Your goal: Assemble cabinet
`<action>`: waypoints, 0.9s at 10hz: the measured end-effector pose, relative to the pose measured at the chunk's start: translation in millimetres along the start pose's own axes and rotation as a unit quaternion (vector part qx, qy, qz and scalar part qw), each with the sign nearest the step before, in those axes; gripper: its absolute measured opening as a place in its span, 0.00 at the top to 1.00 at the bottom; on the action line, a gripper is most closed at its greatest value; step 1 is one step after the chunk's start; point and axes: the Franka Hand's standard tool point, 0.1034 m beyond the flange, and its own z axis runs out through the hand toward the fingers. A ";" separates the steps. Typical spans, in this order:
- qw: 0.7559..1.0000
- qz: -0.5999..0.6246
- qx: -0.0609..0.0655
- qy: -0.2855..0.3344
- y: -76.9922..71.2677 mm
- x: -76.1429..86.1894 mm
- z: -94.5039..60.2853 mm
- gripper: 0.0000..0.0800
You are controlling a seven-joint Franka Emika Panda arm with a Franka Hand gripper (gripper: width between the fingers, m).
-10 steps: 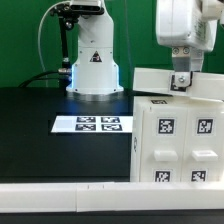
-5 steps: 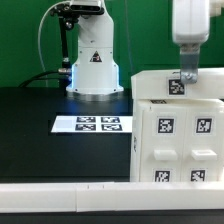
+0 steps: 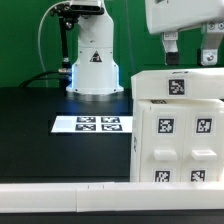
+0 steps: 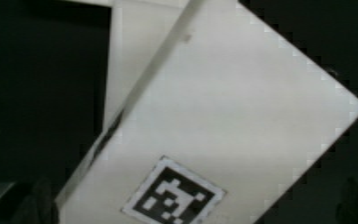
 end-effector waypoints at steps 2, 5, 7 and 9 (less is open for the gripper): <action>0.990 -0.139 -0.004 0.016 -6.0 -2.7 -4.9 0.00; 0.926 -0.378 0.003 0.019 -4.6 -7.0 -9.0 0.00; 0.900 -0.434 -0.004 0.026 -3.8 -1.8 -9.1 0.00; 0.881 -0.473 0.007 0.009 -1.4 9.3 -7.9 0.00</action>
Offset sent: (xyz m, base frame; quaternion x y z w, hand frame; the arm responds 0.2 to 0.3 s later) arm -0.0063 0.0381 0.0033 0.0375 -0.0582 -0.5351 0.8420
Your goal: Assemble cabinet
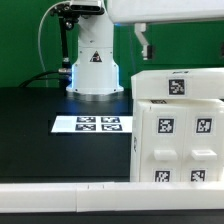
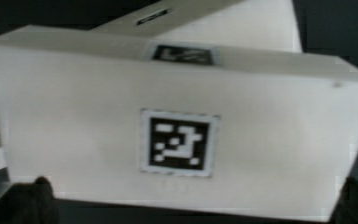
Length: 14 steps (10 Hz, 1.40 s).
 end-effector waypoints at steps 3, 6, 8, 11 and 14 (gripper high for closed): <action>0.996 -0.084 -0.004 -0.007 2.0 -1.6 5.6 0.00; 0.969 -0.247 -0.029 -0.007 5.5 2.2 3.7 0.00; 0.924 -0.378 -0.040 -0.022 -19.3 -4.8 0.3 0.00; 0.885 -0.462 -0.051 -0.027 -15.6 -2.6 0.2 0.00; 0.876 -0.473 -0.057 -0.076 -7.1 -9.1 4.6 0.00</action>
Offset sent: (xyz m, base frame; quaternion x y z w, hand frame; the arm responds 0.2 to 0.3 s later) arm 0.0000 0.0000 0.0000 0.0000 0.0000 -0.1938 0.9810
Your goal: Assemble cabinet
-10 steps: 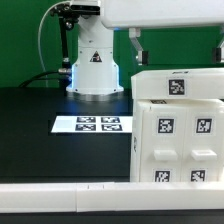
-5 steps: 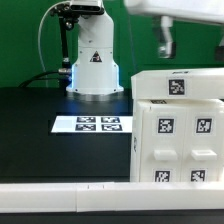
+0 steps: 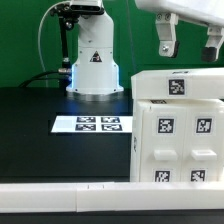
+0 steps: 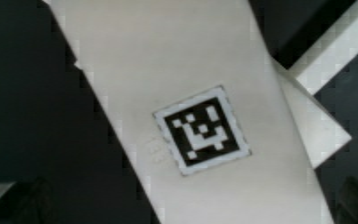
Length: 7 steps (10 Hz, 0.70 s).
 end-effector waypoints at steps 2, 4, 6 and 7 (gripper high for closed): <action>1.000 0.007 0.011 -0.023 2.5 11.7 -6.3 0.00; 1.000 0.015 0.010 -0.022 5.5 9.5 -4.7 0.00; 1.000 0.015 0.008 -0.022 6.4 9.2 -4.1 0.00; 0.999 -0.038 -0.007 -0.020 4.7 12.9 -0.3 0.00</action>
Offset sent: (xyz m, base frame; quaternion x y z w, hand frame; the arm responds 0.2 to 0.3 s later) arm 0.0000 0.0000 0.0000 0.0000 0.0000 0.0000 1.0000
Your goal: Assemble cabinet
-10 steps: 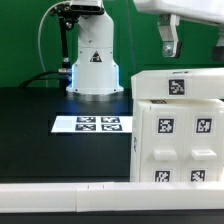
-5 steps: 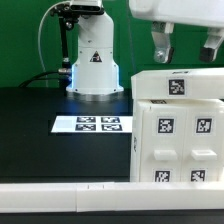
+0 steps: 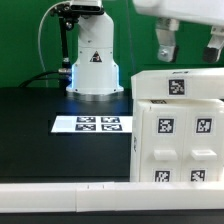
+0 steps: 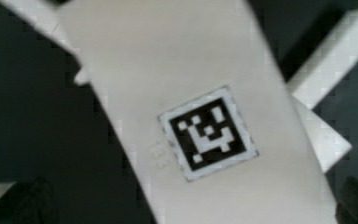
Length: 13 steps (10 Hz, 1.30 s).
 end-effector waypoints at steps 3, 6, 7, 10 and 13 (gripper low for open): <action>1.000 -0.029 0.005 0.000 -9.0 3.9 2.6 0.00; 1.000 -0.026 0.003 0.000 -3.6 -3.7 11.7 0.00; 1.000 -0.024 0.005 -0.003 -2.9 -7.9 16.1 0.00; 1.000 -0.003 0.002 -0.003 -0.2 -9.1 21.7 0.00; 0.999 0.032 0.003 -0.003 1.6 -10.3 21.9 0.31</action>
Offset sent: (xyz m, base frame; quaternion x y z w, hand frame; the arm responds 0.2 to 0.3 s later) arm 0.0000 0.0000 0.0000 0.0000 0.0000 0.0000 1.0000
